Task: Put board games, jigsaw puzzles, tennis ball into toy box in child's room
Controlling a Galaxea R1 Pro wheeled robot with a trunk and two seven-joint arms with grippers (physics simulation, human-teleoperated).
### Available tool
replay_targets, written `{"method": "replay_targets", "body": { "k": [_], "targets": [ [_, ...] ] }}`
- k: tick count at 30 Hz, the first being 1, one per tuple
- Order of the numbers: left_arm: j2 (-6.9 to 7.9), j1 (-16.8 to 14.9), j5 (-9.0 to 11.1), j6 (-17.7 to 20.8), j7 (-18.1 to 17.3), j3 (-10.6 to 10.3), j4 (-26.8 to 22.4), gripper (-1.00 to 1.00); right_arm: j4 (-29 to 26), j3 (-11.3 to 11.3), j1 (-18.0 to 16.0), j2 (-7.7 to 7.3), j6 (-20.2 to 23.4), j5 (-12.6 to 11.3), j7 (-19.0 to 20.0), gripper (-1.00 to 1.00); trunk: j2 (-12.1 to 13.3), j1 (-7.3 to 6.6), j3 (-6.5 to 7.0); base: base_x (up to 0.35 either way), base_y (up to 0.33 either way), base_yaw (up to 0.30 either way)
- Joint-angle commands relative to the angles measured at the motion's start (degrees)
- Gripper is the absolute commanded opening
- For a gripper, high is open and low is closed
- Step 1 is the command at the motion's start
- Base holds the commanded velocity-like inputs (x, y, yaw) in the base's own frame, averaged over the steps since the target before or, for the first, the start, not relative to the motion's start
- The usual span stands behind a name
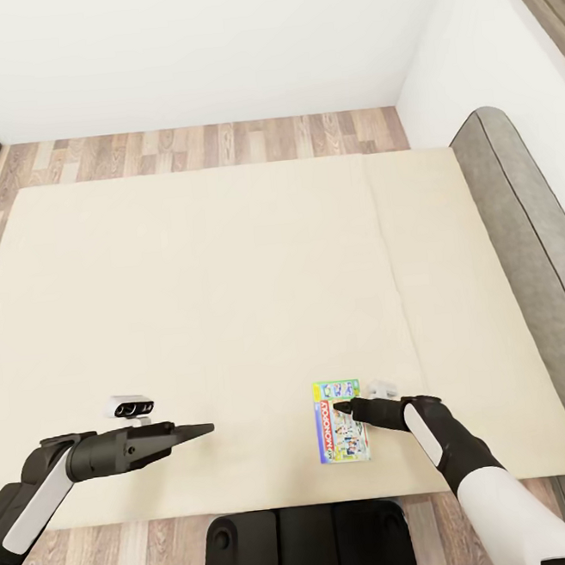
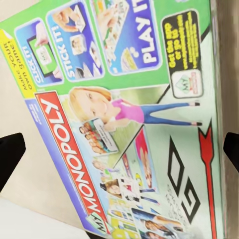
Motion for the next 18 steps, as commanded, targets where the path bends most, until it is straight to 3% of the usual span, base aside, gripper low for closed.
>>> {"method": "replay_targets", "body": {
  "k": [1, 18],
  "targets": [
    [0.07, -0.05, 0.38, 0.60, -0.01, -0.16, 0.01, 1.00, -0.06, -0.10, -0.01, 0.02, 0.35, -0.16, 0.09, 1.00, -0.09, 0.03, -0.06, 0.000, 0.068, 0.000],
    [0.08, -0.05, 0.47, 0.60, -0.03, -0.16, 0.01, 1.00, -0.32, -0.10, -0.02, -0.01, 0.41, -0.25, 0.17, 1.00, -0.09, 0.03, -0.06, 0.000, 0.040, 0.041]
  ]
}}
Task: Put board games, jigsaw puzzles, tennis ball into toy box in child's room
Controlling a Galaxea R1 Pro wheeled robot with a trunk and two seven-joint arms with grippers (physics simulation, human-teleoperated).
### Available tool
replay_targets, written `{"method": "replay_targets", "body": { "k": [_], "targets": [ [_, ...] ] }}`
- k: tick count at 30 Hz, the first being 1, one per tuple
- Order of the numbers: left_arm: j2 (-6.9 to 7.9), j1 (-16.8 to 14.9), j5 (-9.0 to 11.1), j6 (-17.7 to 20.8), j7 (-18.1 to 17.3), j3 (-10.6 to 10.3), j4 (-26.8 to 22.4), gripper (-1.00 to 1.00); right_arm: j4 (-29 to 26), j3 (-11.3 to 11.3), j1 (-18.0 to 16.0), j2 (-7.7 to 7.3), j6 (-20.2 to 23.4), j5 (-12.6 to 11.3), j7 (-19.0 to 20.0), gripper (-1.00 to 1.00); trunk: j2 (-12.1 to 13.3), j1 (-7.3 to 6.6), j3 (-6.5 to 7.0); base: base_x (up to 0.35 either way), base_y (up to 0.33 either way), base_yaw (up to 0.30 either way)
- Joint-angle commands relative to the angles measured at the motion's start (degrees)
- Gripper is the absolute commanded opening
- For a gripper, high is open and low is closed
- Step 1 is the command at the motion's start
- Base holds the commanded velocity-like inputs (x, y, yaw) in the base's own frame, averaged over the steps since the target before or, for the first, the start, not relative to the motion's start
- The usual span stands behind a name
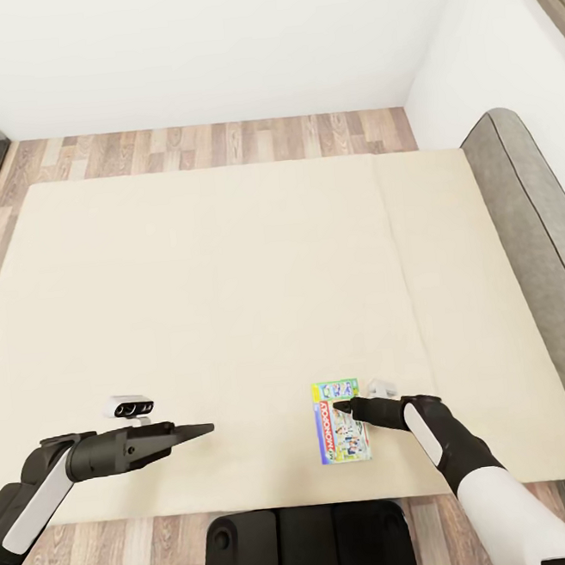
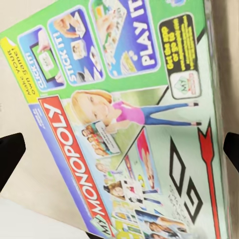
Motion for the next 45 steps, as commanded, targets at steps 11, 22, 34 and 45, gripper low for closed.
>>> {"method": "replay_targets", "body": {
  "k": [11, 22, 34, 45],
  "targets": [
    [0.07, -0.05, 0.38, 0.55, -0.03, -0.16, 0.01, 1.00, -0.06, -0.10, 0.02, -0.02, 0.37, -0.16, 0.11, 1.00, -0.09, 0.03, -0.06, 0.000, 0.051, 0.005],
    [0.14, -0.05, 0.32, 0.59, -0.06, -0.16, 0.01, 1.00, -0.06, -0.10, -0.01, -0.02, 0.37, -0.17, 0.11, 1.00, -0.09, 0.03, -0.06, 0.000, 0.070, 0.000],
    [0.06, -0.05, 0.30, 0.57, -0.05, -0.16, 0.01, 1.00, -0.06, -0.10, -0.02, 0.06, 0.37, -0.17, 0.03, 1.00, -0.09, 0.03, -0.06, 0.000, 0.078, 0.000],
    [0.13, -0.05, 0.35, 0.56, -0.06, -0.16, 0.01, 1.00, -0.06, -0.10, -0.02, 0.07, 0.37, -0.17, 0.10, 1.00, -0.09, 0.03, -0.06, 0.000, 0.157, 0.000]
  ]
}}
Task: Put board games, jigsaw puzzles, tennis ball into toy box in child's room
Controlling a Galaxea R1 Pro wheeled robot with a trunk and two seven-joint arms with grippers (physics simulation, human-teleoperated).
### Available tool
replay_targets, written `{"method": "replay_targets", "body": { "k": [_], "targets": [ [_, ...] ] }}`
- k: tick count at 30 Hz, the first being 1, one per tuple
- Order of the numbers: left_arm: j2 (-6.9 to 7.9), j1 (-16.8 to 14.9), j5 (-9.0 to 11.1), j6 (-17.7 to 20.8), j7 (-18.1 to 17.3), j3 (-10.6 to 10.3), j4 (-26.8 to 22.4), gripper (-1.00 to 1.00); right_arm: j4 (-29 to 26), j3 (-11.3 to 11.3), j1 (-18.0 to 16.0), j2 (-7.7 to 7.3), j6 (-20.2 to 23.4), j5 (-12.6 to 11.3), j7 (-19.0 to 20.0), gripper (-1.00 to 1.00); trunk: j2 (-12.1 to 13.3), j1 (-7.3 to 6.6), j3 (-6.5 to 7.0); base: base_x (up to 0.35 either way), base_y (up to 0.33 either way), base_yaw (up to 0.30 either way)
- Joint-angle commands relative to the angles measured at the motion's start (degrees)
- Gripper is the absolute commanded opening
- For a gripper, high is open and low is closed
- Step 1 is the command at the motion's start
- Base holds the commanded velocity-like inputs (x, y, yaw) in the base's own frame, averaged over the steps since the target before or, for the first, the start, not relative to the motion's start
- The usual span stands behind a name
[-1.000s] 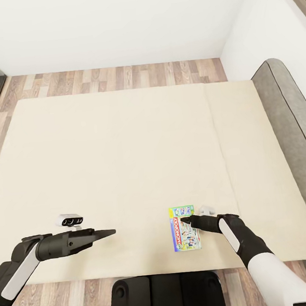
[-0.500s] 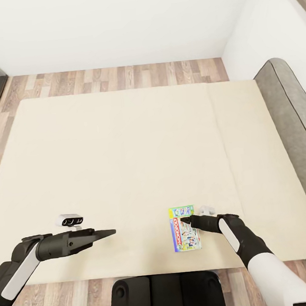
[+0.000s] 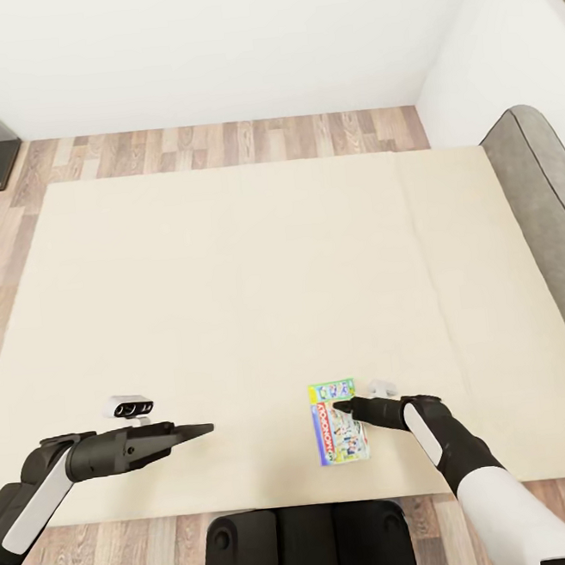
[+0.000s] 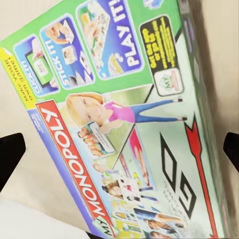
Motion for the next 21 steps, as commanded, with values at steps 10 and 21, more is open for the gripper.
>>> {"method": "replay_targets", "body": {
  "k": [10, 21],
  "targets": [
    [0.08, -0.04, 0.41, 0.62, -0.02, -0.16, 0.02, 1.00, -0.06, -0.10, -0.02, -0.02, 0.37, -0.16, 0.10, 1.00, -0.09, 0.03, -0.06, 0.000, 0.041, 0.000],
    [0.08, -0.03, 0.42, 0.60, -0.02, -0.16, 0.02, 1.00, -0.06, -0.10, -0.01, 0.00, 0.37, -0.16, 0.10, 1.00, -0.09, 0.03, -0.06, 0.000, 0.139, 0.000]
  ]
}}
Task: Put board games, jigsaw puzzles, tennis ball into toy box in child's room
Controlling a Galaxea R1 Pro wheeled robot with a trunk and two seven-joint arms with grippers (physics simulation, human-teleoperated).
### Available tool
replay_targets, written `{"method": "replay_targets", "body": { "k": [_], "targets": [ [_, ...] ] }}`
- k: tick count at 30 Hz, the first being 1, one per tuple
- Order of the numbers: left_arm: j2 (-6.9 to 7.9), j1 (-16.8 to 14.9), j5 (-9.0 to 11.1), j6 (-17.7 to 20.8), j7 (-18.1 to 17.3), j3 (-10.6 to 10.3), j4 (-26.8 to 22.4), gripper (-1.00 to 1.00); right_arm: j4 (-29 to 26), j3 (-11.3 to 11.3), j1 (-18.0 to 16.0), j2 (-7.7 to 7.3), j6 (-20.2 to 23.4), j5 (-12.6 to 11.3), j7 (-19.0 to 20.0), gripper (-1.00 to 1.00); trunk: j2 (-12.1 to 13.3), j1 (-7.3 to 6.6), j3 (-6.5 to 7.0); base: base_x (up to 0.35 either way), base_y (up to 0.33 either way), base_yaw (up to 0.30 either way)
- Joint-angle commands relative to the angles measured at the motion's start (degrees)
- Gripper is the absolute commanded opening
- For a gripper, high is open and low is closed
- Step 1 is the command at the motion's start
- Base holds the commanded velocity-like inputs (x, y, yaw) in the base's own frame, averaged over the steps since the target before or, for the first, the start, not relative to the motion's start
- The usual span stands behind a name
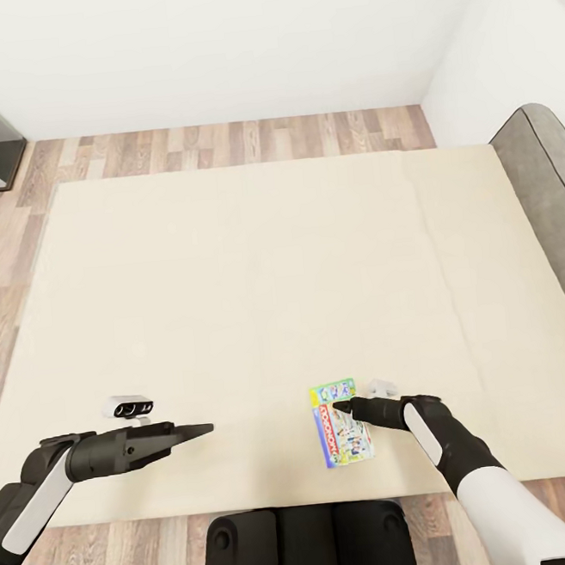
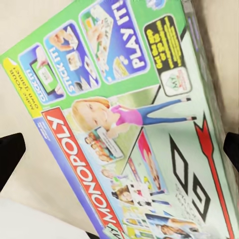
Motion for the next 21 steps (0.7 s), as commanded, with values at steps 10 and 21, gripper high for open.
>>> {"method": "replay_targets", "body": {
  "k": [10, 21],
  "targets": [
    [0.07, -0.04, 0.38, 0.63, -0.02, -0.17, 0.01, 1.00, -0.15, -0.10, -0.01, 0.00, 0.38, -0.19, 0.09, 1.00, -0.09, 0.03, -0.06, 0.000, 0.155, 0.000],
    [0.13, -0.04, 0.38, 0.57, -0.02, -0.17, 0.02, 1.00, -0.15, -0.10, -0.01, -0.02, 0.69, -0.14, 0.07, 1.00, -0.09, 0.03, -0.06, 0.000, 0.097, 0.000]
  ]
}}
